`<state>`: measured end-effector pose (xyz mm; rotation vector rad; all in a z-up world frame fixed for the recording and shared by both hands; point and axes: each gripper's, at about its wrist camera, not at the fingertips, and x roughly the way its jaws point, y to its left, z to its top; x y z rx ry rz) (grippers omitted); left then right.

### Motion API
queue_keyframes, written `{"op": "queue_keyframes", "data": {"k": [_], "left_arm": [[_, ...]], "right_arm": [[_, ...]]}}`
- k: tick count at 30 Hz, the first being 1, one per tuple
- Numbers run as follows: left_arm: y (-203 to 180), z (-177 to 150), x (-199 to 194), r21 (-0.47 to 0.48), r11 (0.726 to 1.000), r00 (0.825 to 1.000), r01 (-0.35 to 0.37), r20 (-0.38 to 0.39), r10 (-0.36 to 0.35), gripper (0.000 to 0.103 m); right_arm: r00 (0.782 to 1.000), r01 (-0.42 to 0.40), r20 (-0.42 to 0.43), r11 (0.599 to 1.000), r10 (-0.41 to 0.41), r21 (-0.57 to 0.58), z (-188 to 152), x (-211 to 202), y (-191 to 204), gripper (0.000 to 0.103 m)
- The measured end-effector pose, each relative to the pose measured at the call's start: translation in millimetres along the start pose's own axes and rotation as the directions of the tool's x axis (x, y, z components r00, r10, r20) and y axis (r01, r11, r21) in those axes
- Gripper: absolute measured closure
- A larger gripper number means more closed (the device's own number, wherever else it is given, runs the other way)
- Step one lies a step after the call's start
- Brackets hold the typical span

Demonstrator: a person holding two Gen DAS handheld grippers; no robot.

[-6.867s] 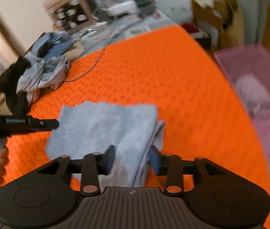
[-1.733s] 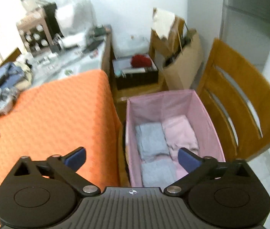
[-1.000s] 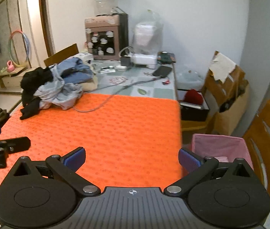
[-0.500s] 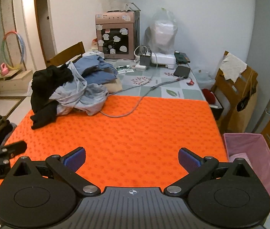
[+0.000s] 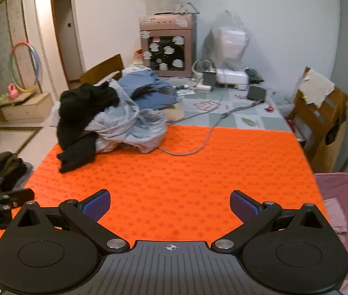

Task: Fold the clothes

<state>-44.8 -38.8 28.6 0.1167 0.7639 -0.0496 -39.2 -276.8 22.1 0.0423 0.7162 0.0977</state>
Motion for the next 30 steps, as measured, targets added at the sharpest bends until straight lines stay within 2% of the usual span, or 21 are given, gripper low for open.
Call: {"op": "queue_keyframes", "data": {"k": [9,15,30], "left_arm": [[13,0,8,-0.064,0.998,1.0,-0.017,-0.003,0.017,0.0],[16,11,18,-0.091,0.996,1.0,-0.022,0.01,0.023,0.0],[10,16,39,-0.054,0.999,1.0,0.003,-0.016,-0.004,0.0]], "right_arm": [[0.998,-0.048,-0.049,0.999,0.047,-0.011,5,19,17,0.0],[0.998,-0.041,-0.045,0.998,0.038,-0.055,13,27,24,0.0],[0.997,-0.03,-0.07,0.998,0.026,-0.063,17,42,24,0.0]]}}
